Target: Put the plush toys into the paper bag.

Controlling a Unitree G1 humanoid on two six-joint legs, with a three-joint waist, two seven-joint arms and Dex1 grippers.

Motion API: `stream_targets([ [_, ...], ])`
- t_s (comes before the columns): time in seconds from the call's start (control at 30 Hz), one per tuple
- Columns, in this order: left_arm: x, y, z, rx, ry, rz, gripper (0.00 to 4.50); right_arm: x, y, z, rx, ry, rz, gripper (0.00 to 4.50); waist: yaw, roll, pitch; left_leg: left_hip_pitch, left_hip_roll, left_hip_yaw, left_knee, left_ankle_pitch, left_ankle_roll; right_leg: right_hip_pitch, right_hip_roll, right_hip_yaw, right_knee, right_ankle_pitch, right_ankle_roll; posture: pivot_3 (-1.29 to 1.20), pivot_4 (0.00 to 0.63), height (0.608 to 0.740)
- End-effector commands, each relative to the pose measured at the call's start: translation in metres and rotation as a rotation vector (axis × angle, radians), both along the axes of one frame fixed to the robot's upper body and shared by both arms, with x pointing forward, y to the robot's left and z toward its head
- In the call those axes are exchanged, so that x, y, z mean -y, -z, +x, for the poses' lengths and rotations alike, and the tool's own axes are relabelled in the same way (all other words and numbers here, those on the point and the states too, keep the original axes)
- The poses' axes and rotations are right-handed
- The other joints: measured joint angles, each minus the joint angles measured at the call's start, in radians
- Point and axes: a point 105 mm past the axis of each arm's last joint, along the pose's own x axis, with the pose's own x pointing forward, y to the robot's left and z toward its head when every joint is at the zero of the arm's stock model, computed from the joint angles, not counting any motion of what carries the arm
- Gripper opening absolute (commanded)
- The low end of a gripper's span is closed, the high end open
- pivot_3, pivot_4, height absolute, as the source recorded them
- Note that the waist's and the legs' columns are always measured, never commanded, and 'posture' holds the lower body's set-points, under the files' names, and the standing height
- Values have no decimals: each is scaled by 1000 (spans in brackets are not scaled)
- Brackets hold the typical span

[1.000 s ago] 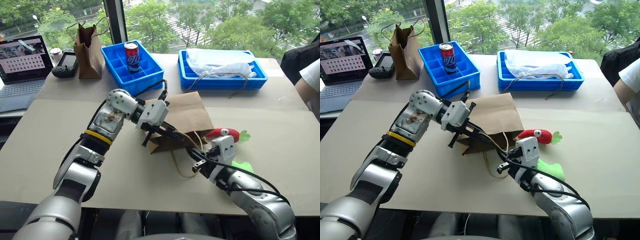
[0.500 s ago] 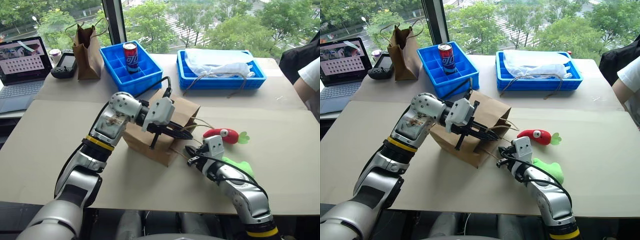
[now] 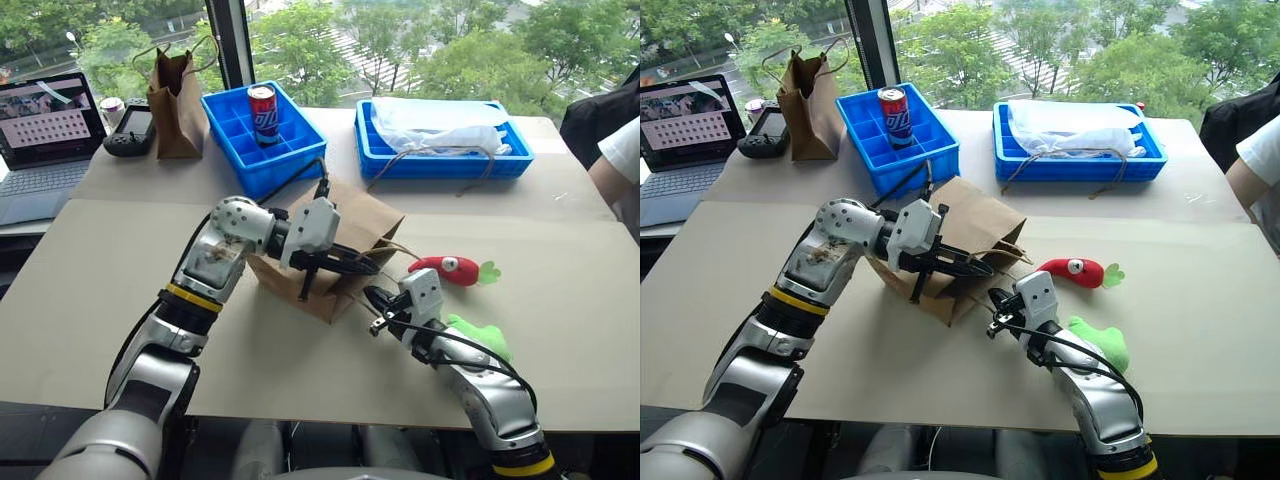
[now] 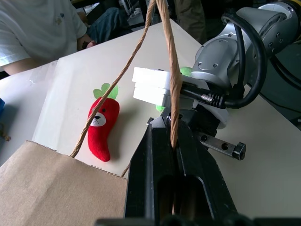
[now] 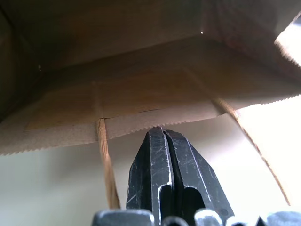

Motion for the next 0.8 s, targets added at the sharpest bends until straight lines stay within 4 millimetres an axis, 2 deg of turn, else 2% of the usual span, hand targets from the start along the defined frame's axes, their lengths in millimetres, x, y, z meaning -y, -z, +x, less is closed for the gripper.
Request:
stream_targets([
  [0.03, 5, -13, -7, 36, 19, -26, 0, 3, -20, -6, 59, -15, -15, 32, 0, 0, 0, 0, 0, 0, 0, 0, 0, 0, 0, 0, 0, 0, 0, 0, 150, 724],
  [0.13, 5, -13, -9, 13, 18, -30, 0, -4, -29, -1, 83, -16, 51, 32, -4, 0, 0, 0, 0, 0, 0, 0, 0, 0, 0, 0, 0, 0, 0, 0, 150, 724],
  [0.2, 6, -16, -9, 13, 14, -33, 0, -8, -19, 4, 66, -19, 24, 32, -7, 0, 0, 1, 1, 0, 0, 0, 0, 0, 1, 1, 0, 0, 0, 0, 150, 724],
  [0.3, 6, -20, -7, 13, -1, -30, 0, -15, -14, 13, 55, -10, 76, 32, -5, 0, 0, 3, 1, 0, 0, 0, -1, 1, 1, 1, 1, 0, -1, 0, 150, 724],
  [0.53, 2, -25, -1, -5, -71, -52, 0, -18, 29, 26, -54, -23, -41, 32, -3, 0, 0, 2, 0, 1, 0, 0, -1, 1, 1, 1, 1, 0, -1, 0, 150, 724],
  [0.7, -6, -31, 20, -83, -263, -119, 0, -18, 38, 23, -87, -40, -47, 32, -4, 0, 0, 5, 1, 1, 0, 0, -1, 2, 1, 1, 2, 0, -1, 0, 150, 724],
  [0.8, -17, -40, 44, -247, -482, -231, 0, -21, 40, 22, -91, -57, -52, 32, -4, 0, 0, 6, 1, 1, 0, 0, -1, 3, 1, 1, 3, 0, -1, 0, 150, 724],
])
